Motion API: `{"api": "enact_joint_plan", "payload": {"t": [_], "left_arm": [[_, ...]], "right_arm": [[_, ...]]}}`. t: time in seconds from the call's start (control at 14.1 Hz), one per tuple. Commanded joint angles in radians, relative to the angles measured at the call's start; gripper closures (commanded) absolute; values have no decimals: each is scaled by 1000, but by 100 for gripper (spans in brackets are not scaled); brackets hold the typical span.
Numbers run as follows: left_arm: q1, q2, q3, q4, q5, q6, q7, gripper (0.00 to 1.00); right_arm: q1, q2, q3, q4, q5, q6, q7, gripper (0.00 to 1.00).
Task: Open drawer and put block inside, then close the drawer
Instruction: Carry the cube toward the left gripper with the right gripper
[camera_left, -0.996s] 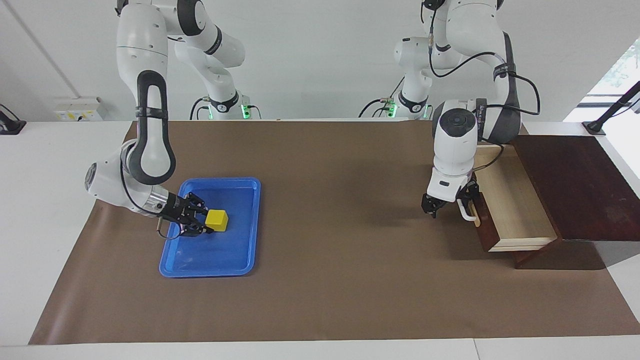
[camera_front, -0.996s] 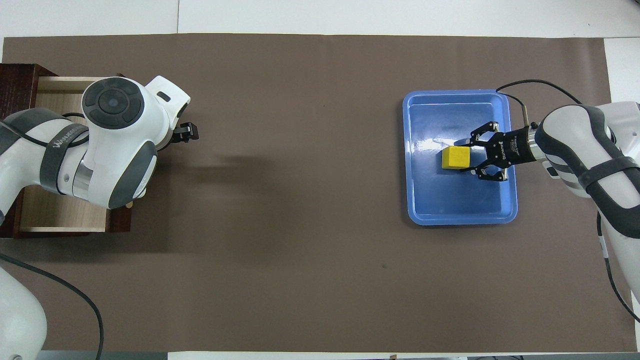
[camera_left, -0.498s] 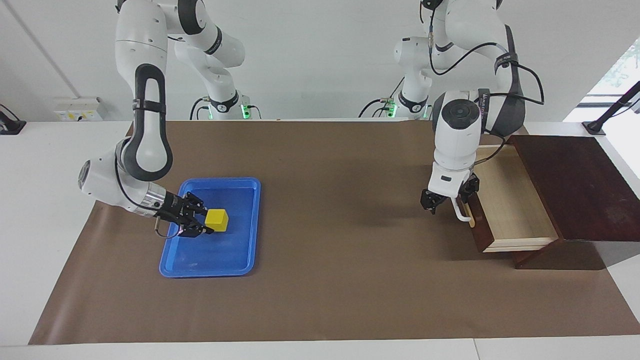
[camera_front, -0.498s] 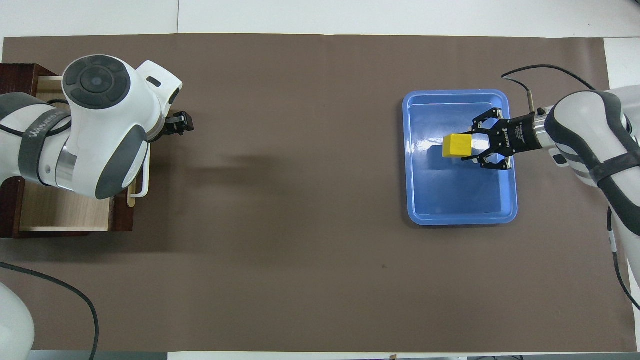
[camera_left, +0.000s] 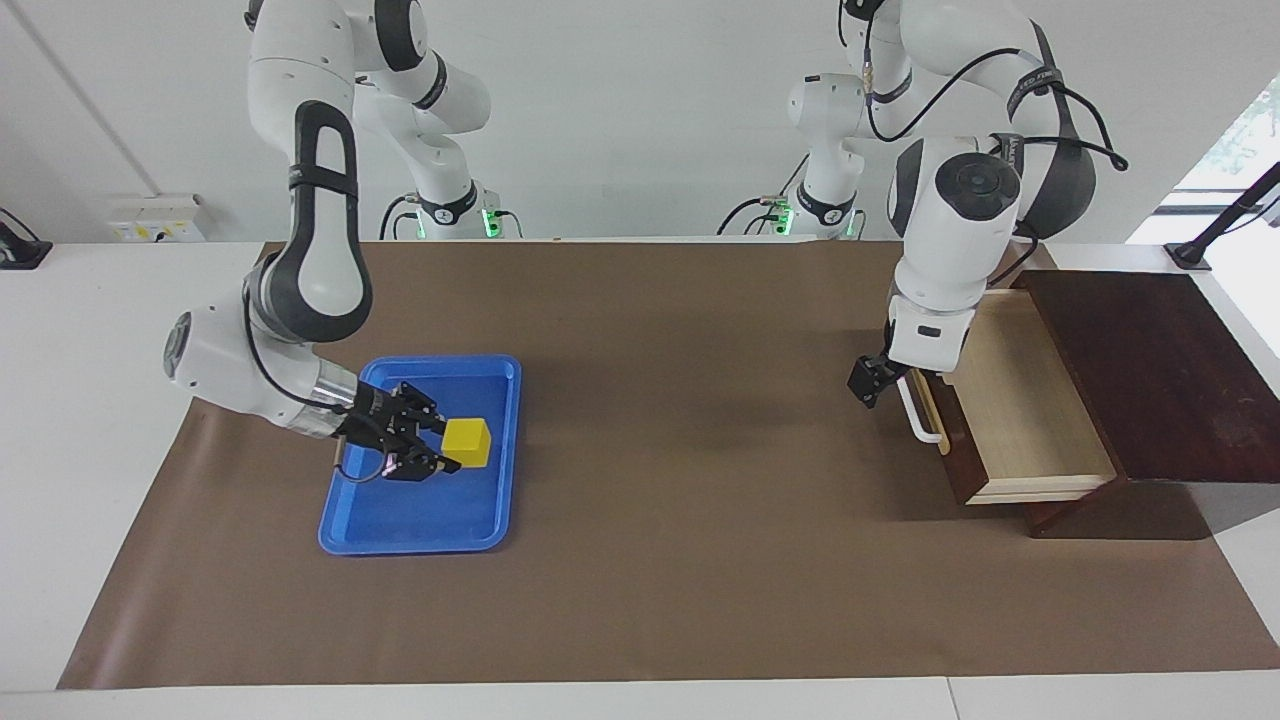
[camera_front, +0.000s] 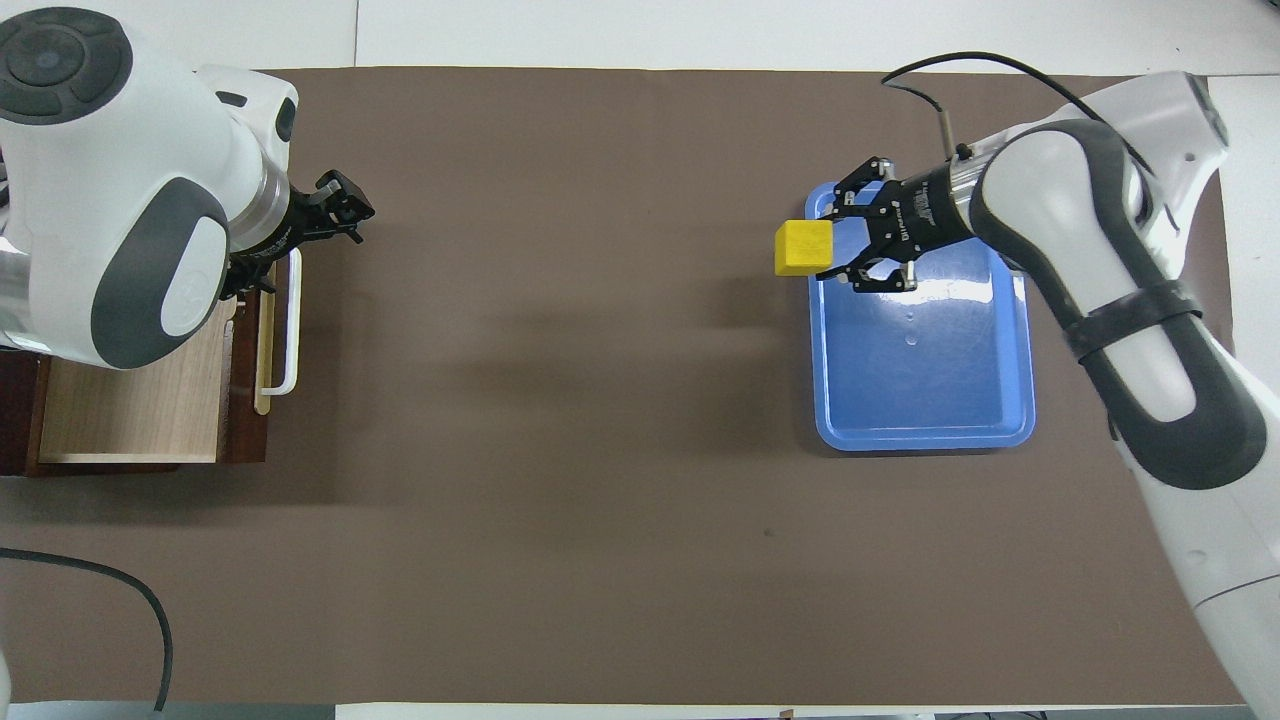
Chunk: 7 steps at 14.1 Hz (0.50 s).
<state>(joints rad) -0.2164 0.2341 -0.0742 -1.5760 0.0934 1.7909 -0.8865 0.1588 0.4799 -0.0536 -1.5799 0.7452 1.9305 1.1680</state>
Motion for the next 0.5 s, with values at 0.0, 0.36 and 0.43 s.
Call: {"api": "enact_joint_plan", "payload": {"t": [0.0, 0.36, 0.43], "left_arm": [[-6, 13, 5, 39, -88, -33, -273, 0], [-60, 55, 2, 104, -118, -13, -901, 0], [-76, 80, 1, 144, -119, -16, -967, 0]], "right_arm": [[114, 48, -5, 87, 8, 30, 135, 100], [306, 85, -6, 191, -44, 76, 374, 100], [314, 86, -5, 195, -46, 74, 375, 100]]}}
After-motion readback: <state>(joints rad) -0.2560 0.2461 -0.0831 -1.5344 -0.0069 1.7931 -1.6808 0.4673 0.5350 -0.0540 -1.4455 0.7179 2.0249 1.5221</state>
